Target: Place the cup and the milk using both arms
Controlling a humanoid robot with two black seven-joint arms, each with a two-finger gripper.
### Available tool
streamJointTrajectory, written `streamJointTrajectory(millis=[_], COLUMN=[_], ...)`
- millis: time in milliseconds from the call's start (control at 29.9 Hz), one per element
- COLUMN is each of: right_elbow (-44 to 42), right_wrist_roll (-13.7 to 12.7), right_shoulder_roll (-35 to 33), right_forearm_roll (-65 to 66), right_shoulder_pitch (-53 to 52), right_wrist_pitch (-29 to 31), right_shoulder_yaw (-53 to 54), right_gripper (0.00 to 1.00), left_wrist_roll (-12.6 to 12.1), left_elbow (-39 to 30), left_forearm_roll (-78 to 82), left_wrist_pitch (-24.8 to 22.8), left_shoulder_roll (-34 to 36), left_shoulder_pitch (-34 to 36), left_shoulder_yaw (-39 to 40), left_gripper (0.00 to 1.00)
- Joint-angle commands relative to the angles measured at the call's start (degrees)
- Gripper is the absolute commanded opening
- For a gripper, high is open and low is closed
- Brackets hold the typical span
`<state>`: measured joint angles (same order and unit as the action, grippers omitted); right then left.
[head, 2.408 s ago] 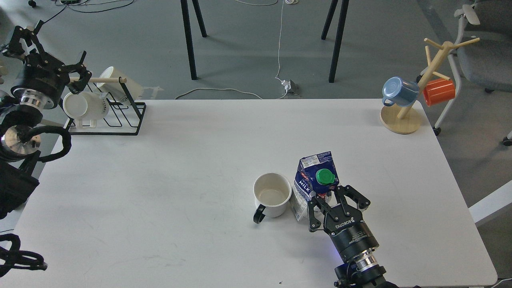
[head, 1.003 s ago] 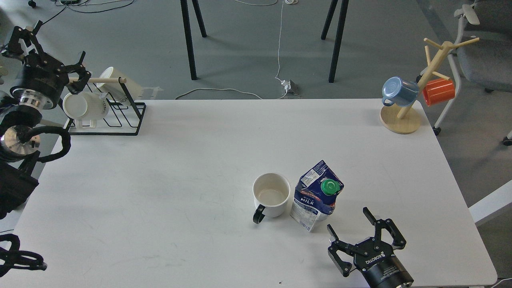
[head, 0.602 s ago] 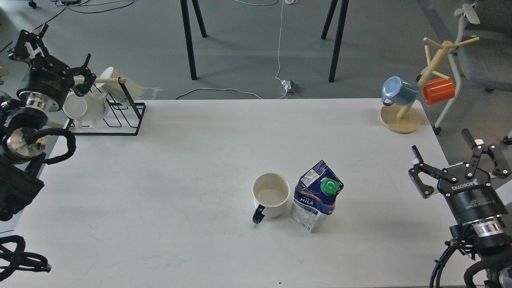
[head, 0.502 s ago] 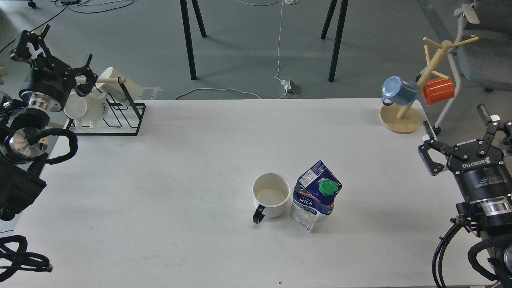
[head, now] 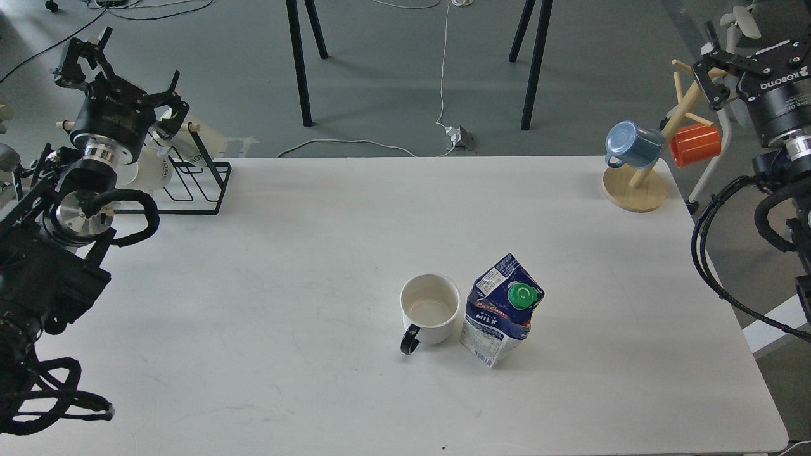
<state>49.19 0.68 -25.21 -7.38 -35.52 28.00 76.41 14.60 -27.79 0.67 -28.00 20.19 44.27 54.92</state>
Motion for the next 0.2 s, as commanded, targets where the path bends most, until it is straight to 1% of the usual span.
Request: streamJointTrajectory(millis=[0,167], right_elbow=[-6.2,-6.4], right_wrist_roll=[-0.1,0.0], right_shoulder_roll=[1.6,2.4], right_forearm_roll=[-0.1,-0.1], right_shoulder_pitch=[-3.7,-3.7], right_wrist_pitch=[0.0,0.0], right_shoulder_yaw=[-2.8,-5.5], right_gripper=[0.99,0.99], left_wrist_roll=[0.2,0.2], left_elbow=[0.2,0.4], left_forearm_roll=[-1.5,-3.7], left_wrist_pitch=[0.0,0.0], left_shoulder_roll=[-1.2,-1.5], left_shoulder_pitch=[0.6,0.7], left_shoulder_yaw=[0.0,0.0], left_gripper=[0.99,0.99])
